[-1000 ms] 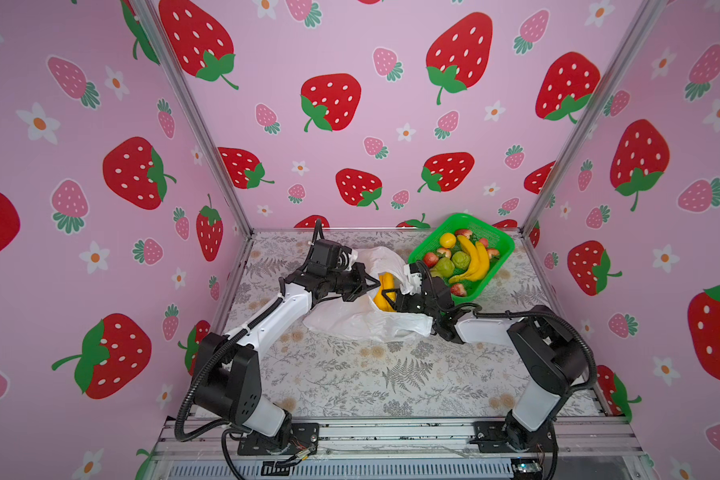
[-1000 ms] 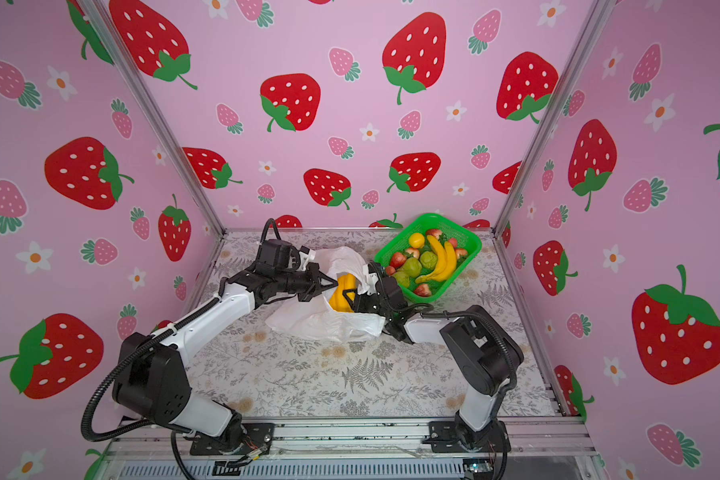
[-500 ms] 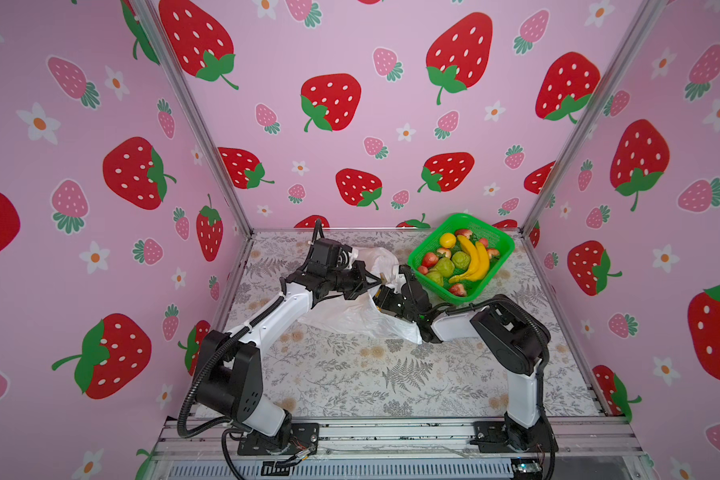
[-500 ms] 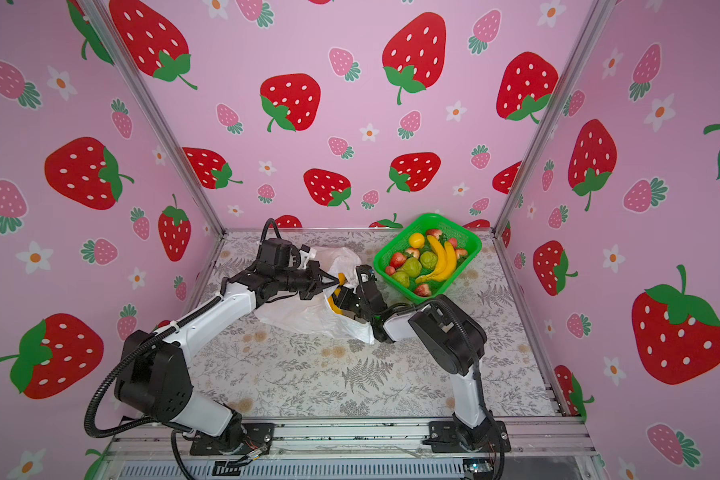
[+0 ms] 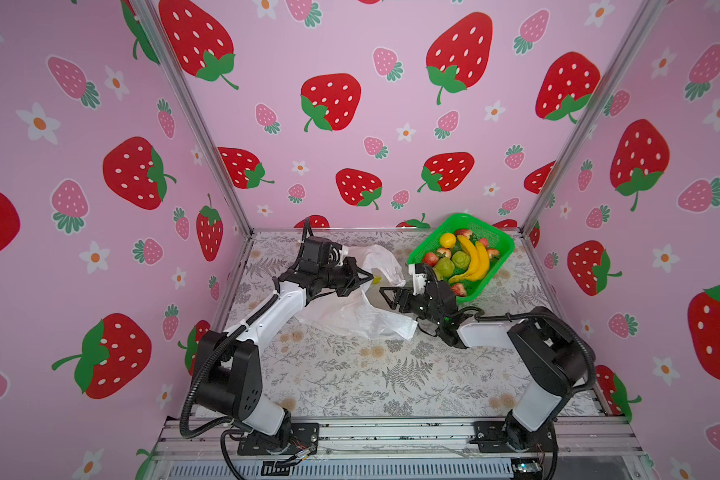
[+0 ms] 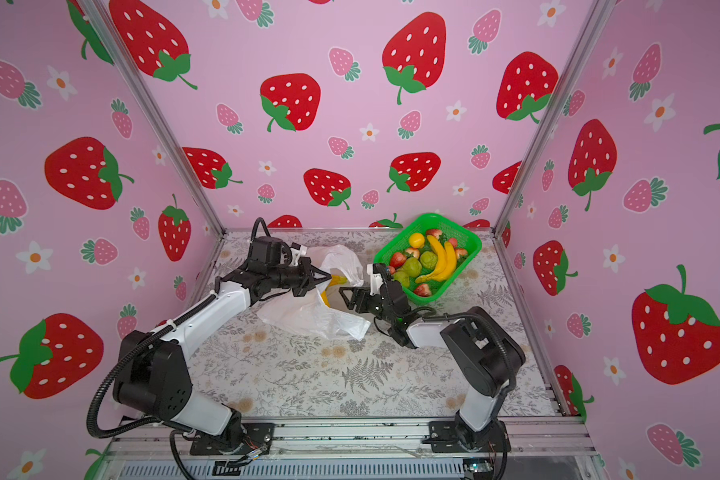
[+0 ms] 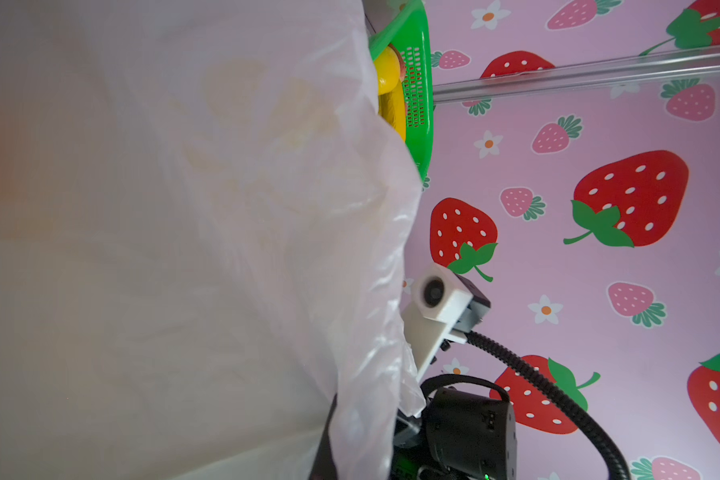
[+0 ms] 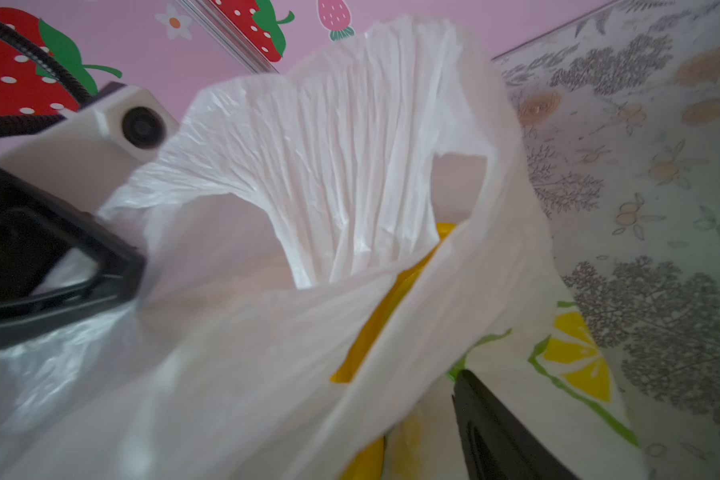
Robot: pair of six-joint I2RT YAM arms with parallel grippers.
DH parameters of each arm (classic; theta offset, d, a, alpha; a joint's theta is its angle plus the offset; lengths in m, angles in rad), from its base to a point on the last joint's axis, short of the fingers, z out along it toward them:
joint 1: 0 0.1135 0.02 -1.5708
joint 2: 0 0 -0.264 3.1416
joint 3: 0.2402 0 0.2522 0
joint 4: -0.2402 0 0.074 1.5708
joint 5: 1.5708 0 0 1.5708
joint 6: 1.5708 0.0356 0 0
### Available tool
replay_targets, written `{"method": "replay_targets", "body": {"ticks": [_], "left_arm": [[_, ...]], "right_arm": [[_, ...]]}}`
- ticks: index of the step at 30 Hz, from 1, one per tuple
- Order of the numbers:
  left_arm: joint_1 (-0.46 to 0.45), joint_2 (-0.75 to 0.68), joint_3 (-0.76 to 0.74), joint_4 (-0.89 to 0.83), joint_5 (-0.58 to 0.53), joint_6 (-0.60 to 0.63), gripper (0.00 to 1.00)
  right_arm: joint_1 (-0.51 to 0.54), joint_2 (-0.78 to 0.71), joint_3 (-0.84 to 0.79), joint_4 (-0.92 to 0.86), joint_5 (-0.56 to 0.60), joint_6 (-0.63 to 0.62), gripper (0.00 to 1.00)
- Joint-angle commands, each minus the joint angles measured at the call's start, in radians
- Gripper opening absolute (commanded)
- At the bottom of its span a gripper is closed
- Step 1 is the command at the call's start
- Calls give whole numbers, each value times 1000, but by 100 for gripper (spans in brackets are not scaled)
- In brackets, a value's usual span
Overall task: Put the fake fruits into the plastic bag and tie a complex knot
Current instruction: 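Lower the bananas into the bag's mouth and open the right gripper, then move the right gripper back into the basket and grasp a green pear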
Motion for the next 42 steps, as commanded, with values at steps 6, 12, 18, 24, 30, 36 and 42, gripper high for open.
{"method": "replay_targets", "body": {"ticks": [6,12,18,24,30,36,42], "left_arm": [[67,-9,-53,62,-14,-62,0],[93,-19,-63,74,-17,-71,0],[95,-24,-67,84,-14,-78,0],[95,-22,-69,90,-12,-81,0],[99,-17,-68,91,-9,-83,0],[106,-14,-68,95,-6,-86,0],[113,-12,-73,102,-2,-95,0]], "right_arm": [[-79,-245,-51,-321,-193,-342,78],[-183,-424,-57,-494,-193,-435,77],[-342,-468,-31,-539,102,-369,87],[-439,-173,218,-654,181,-449,88],[-448,126,495,-814,150,-520,84],[-448,256,601,-881,180,-526,81],[-448,288,595,-892,208,-526,80]]}}
